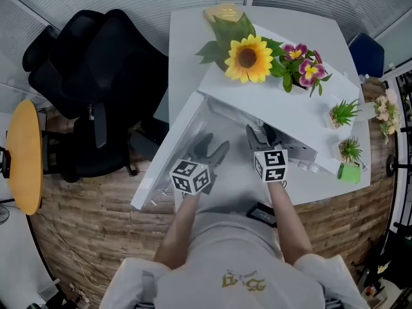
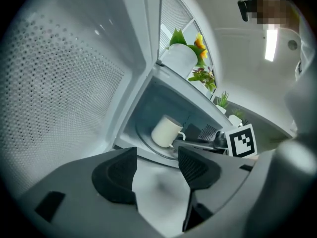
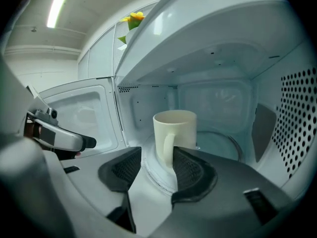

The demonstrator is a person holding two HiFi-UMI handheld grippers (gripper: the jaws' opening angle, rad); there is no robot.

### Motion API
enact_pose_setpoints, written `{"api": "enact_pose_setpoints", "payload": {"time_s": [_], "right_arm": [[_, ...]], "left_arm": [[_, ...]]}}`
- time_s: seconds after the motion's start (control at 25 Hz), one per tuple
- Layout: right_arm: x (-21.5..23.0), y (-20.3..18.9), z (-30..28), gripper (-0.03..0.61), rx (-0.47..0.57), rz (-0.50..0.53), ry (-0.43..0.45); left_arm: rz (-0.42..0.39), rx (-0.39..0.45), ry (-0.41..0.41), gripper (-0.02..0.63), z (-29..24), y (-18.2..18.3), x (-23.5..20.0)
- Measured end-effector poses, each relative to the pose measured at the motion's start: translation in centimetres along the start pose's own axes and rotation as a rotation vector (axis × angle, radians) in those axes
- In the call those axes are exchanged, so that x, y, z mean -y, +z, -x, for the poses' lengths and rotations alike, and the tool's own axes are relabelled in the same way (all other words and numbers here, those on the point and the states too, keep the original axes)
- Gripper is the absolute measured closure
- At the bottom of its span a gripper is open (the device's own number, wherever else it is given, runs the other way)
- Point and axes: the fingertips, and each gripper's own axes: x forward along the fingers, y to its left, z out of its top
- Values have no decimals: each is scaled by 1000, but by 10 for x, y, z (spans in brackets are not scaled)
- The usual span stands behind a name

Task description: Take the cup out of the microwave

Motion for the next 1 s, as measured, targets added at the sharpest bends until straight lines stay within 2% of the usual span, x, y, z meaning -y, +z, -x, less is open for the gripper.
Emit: {"api": "enact_pose_setpoints", "payload": {"time_s": [0.28,1.0], "right_arm": [[-24,1,-8,376,-1,65,74],[-35,9,-26,418,29,97,163]], "left_arm": [[10,5,3,353,2,1,-6],[27,-11,-3,356,-3,-4,-7]]}}
